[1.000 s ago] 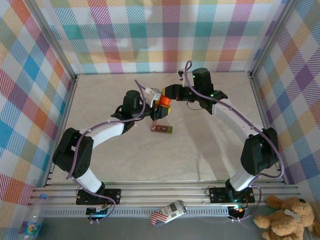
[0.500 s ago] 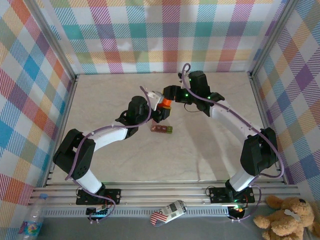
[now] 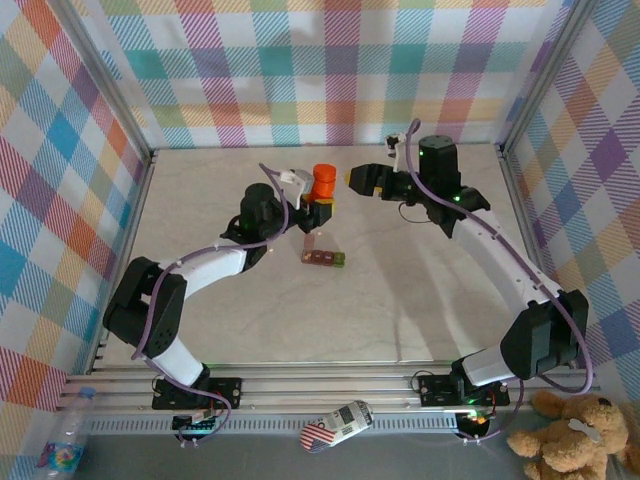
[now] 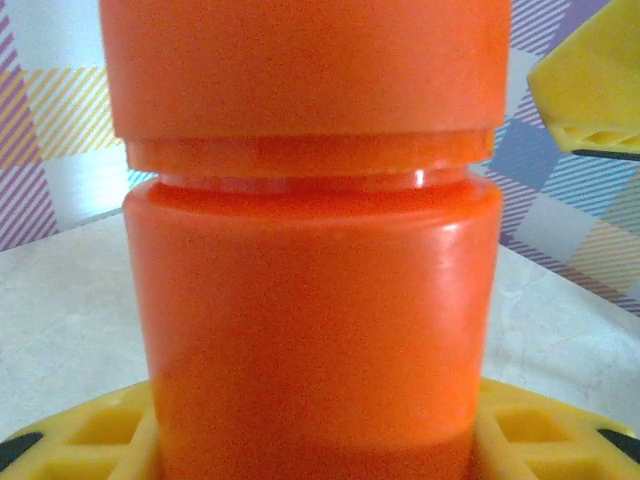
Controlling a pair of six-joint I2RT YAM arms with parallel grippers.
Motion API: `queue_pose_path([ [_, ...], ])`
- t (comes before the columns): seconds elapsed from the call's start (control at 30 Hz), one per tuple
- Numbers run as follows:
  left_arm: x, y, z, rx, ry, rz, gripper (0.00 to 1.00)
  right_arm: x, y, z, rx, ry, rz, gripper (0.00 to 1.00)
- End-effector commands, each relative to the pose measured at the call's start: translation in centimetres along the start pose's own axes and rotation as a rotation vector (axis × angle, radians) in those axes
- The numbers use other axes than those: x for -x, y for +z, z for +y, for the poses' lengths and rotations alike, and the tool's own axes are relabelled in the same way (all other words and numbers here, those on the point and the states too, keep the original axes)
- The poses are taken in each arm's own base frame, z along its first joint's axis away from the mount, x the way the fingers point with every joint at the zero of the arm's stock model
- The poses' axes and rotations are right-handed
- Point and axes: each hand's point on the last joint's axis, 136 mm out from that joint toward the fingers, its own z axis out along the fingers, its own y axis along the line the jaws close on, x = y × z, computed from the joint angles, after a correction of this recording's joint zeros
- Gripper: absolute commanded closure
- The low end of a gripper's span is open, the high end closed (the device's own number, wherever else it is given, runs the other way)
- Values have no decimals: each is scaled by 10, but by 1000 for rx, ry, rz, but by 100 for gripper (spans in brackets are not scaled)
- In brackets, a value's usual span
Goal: Sort the pills into containers
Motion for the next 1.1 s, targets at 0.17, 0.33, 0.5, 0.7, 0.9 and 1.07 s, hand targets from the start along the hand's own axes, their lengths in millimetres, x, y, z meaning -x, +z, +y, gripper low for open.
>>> queue_pose_path([
  [0.17, 33, -13, -50, -288, 0, -28, 100, -2, 19, 19, 182, -88, 135, 20],
  [0.33, 36, -12, -54, -319, -2, -21, 100, 0, 23, 25, 224, -87, 146, 22],
  [0.5, 37, -11, -56, -336, -11, -18, 100, -2, 26, 25, 238, -80, 160, 26],
  [0.7, 37, -9, -56, -345, -21, -15, 100, -7, 29, 30, 254, -85, 175, 30],
  [0.9, 37, -8, -57, -350, -22, -13, 100, -9, 31, 29, 257, -82, 182, 38],
  [1.07, 38, -8, -57, -352, -23, -13, 100, -12, 32, 30, 260, -77, 189, 53],
])
